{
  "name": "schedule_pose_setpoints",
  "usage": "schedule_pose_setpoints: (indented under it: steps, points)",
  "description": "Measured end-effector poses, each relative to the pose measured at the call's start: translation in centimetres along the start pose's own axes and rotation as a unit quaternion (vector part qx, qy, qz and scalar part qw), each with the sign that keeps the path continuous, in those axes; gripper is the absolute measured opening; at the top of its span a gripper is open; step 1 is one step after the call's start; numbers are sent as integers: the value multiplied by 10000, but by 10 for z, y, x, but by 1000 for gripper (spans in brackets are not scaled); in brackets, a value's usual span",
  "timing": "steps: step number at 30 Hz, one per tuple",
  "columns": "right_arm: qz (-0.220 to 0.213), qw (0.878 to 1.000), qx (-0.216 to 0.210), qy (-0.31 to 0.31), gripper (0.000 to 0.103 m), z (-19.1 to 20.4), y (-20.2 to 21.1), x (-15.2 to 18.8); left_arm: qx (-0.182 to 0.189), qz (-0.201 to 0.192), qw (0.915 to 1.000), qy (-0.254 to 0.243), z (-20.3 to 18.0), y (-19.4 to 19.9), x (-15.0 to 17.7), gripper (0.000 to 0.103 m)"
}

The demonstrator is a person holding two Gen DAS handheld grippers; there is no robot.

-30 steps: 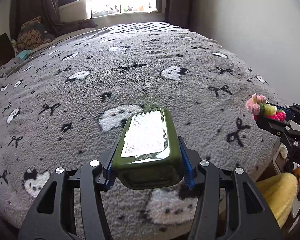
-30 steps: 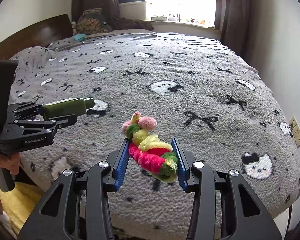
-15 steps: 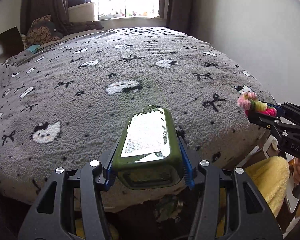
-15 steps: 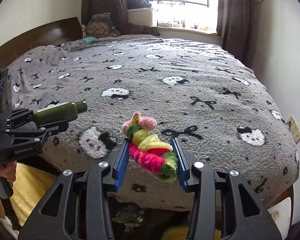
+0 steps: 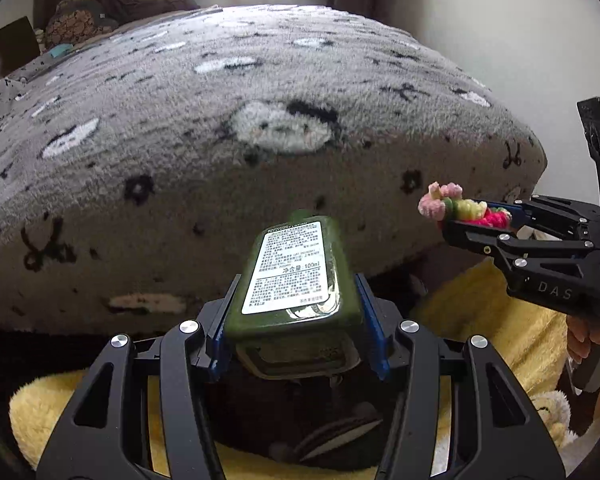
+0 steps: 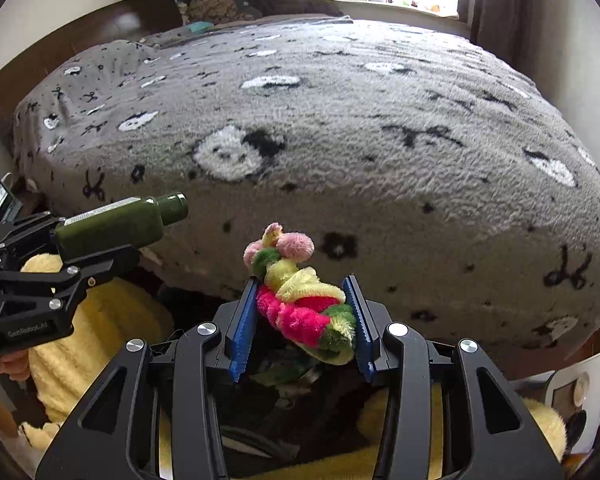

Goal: Collect trash
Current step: 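Carry the toy and green bottle toward the bed edge with both grippers, then lower both grippers below the bed edge and open them over the bin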

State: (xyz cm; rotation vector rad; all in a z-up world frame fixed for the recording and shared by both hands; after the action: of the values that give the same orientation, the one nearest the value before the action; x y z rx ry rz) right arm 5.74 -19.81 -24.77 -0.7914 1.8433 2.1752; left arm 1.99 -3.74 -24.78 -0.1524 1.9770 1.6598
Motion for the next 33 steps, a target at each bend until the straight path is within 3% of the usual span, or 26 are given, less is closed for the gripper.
schedule_pose_setpoints:
  steps: [11,22,26,33]
  points:
    - [915,9952,-148,-325,43,9,-64,59,209,1327,9908,138,2,-84,71,50]
    - [1770,9809,-544,-597,43,25,-113,92,630,2257,9721,100,-6,-137,94,50]
    - [1979,9762,-620,-632,44,29,-126,96,750,2437,9668,172,-4,-148,96,50]
    - [2192,9706,-738,-666,46,29,-139,95,958,2407,9657,171,-7,-153,90,51]
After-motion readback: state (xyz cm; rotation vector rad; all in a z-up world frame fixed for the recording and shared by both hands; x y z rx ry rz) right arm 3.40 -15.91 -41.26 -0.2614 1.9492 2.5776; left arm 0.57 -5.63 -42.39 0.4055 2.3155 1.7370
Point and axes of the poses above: each gripper's, at about its wrist camera, not at the fingertips, and y roughly against the way its jaws point, z to its left, x to its underside, the point moved 7 cm from there along -y, roughly the way its jaws point, and after that the axes turned 7 degrees about z, right-handed, at the moved point
